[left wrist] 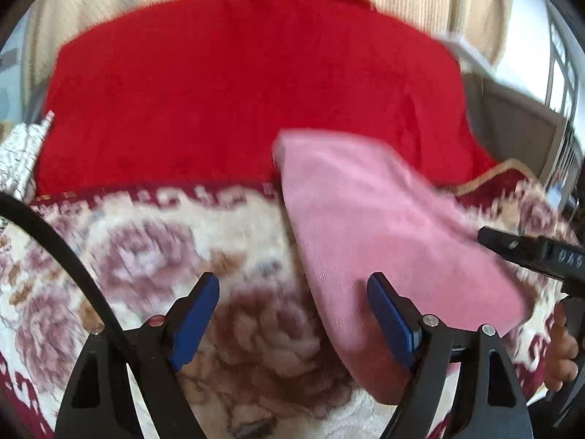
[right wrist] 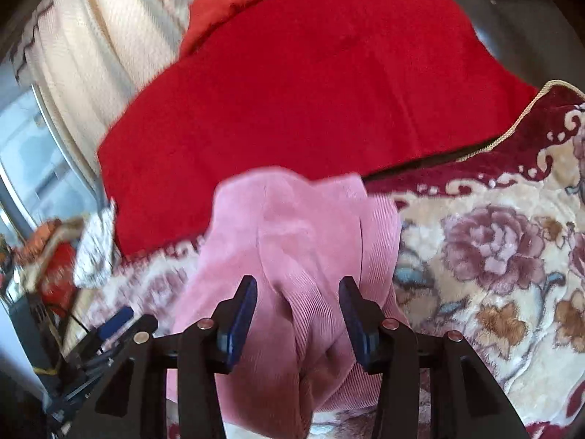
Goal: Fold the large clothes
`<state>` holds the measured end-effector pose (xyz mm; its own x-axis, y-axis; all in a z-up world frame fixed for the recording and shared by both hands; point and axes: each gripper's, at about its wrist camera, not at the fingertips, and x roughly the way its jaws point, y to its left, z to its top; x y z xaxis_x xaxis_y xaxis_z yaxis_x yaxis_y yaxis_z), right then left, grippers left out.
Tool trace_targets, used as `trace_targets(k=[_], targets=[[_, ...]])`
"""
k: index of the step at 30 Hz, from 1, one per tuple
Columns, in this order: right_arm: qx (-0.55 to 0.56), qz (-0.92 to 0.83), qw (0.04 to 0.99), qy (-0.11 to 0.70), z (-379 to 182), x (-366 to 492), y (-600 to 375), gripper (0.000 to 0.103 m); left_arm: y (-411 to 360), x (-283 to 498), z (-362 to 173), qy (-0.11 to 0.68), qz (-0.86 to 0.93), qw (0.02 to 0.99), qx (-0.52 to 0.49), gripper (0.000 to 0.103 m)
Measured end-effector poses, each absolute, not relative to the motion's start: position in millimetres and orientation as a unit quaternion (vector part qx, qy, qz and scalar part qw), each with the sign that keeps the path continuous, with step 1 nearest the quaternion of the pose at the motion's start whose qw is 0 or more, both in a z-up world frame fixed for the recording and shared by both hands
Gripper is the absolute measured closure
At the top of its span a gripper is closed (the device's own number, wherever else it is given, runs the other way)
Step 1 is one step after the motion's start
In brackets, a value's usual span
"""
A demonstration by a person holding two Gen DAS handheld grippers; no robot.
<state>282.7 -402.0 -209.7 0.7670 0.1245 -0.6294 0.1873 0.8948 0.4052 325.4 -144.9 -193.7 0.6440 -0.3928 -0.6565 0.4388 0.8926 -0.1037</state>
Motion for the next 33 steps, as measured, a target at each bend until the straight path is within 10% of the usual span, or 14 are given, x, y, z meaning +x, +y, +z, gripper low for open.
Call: trace_targets(k=[33], targets=[[0.191, -0.014, 0.944, 0.27, -183.0, 268.7, -380.0, 0.037, -94.3, 309.0, -144.6, 0.24, -0.096, 0.966, 0.0, 0.008]])
